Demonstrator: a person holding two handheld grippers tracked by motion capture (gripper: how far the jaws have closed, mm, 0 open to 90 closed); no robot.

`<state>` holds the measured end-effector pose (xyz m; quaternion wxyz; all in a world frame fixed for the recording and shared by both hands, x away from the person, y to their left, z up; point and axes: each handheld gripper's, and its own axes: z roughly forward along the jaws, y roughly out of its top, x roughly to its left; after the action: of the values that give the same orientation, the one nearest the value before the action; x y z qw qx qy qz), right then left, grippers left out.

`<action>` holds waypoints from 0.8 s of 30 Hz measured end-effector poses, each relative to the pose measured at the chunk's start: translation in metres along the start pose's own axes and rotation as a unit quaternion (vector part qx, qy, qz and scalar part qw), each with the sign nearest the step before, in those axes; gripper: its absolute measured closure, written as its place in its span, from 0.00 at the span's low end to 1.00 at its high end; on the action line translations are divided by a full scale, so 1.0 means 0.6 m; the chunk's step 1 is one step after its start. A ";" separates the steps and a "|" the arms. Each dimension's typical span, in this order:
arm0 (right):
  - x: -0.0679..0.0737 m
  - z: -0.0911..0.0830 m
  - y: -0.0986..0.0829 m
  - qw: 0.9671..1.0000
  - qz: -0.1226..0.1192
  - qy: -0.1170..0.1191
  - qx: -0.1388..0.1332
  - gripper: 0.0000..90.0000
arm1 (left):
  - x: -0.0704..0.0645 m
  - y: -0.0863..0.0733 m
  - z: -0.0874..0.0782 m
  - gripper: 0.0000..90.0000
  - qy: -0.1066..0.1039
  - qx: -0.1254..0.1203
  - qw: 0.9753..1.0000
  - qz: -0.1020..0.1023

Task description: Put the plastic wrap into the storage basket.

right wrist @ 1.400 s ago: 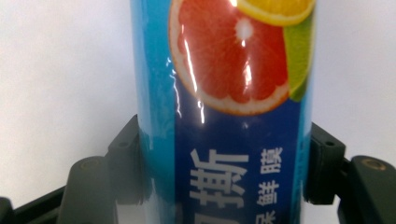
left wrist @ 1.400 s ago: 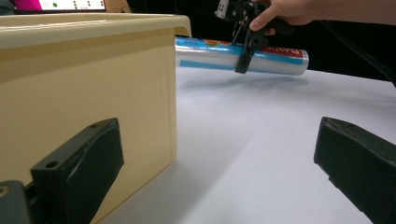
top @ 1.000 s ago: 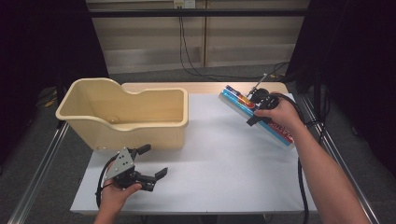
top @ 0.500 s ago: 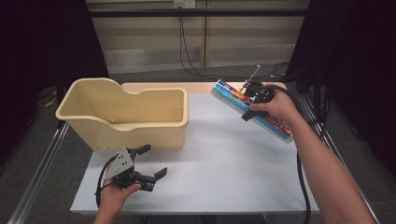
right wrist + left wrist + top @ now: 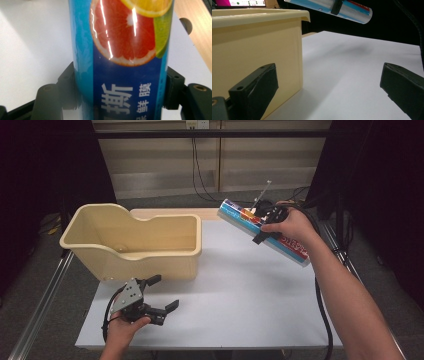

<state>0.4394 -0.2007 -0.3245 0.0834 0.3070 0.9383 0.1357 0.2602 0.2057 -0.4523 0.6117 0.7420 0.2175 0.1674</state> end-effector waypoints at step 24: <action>0.037 -0.048 0.078 0.999 -0.051 -0.004 -0.005 0.35 | -0.001 0.000 -0.002 0.01 -0.007 -0.005 1.000 -0.008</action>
<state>0.4407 -0.1570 -0.2846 0.0956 0.2589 0.9517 0.1348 0.2590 0.2065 -0.4521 0.6185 0.7380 0.2184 0.1583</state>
